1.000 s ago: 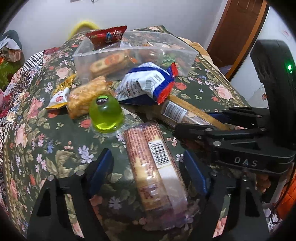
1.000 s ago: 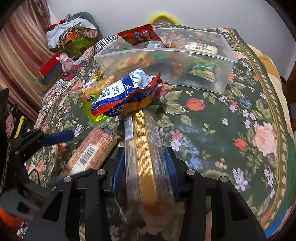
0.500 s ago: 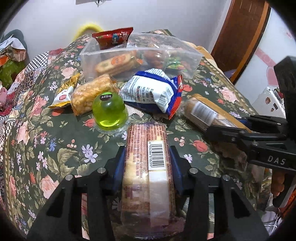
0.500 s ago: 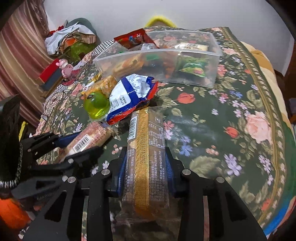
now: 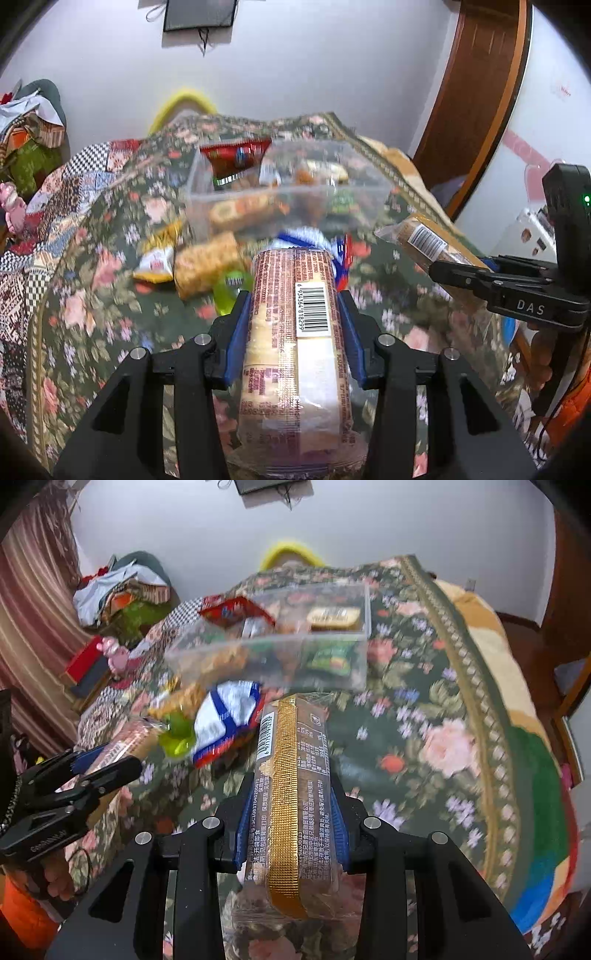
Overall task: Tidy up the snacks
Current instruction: 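Carry both long packs into the clear box and open both tools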
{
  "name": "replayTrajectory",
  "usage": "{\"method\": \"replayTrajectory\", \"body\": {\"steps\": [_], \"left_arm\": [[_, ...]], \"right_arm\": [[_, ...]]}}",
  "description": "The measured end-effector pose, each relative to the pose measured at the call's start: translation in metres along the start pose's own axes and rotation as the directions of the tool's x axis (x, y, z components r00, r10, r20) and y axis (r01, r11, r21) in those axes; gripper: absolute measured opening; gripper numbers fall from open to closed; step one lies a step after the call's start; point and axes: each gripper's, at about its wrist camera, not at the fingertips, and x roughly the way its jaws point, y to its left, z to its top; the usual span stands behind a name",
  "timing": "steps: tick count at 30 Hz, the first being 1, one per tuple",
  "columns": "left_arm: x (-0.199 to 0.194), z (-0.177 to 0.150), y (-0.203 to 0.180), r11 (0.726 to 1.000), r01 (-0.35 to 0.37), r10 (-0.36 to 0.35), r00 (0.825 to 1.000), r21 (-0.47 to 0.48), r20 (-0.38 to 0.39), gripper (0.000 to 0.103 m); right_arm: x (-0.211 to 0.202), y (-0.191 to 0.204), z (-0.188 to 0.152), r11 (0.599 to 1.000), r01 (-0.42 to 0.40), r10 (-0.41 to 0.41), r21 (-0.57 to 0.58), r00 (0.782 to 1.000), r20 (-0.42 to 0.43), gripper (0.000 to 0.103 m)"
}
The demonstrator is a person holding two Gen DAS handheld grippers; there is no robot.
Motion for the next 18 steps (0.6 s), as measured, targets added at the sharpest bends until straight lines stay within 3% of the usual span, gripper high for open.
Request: {"method": "replayTrajectory", "body": {"steps": [8,18], "left_arm": [[0.006,0.037,0.011,0.999,-0.041,0.041,0.997,-0.004,0.063,0.046],[0.042,0.077,0.039,0.996,-0.081,0.084,0.995,-0.041,0.063,0.046]], "right_arm": [[-0.011,0.003,0.034,1.0,-0.003,0.003,-0.001,0.996,0.094,0.033],[0.002,0.01,0.077,1.0,-0.017,0.018,-0.007,0.988,0.154,0.033]]}}
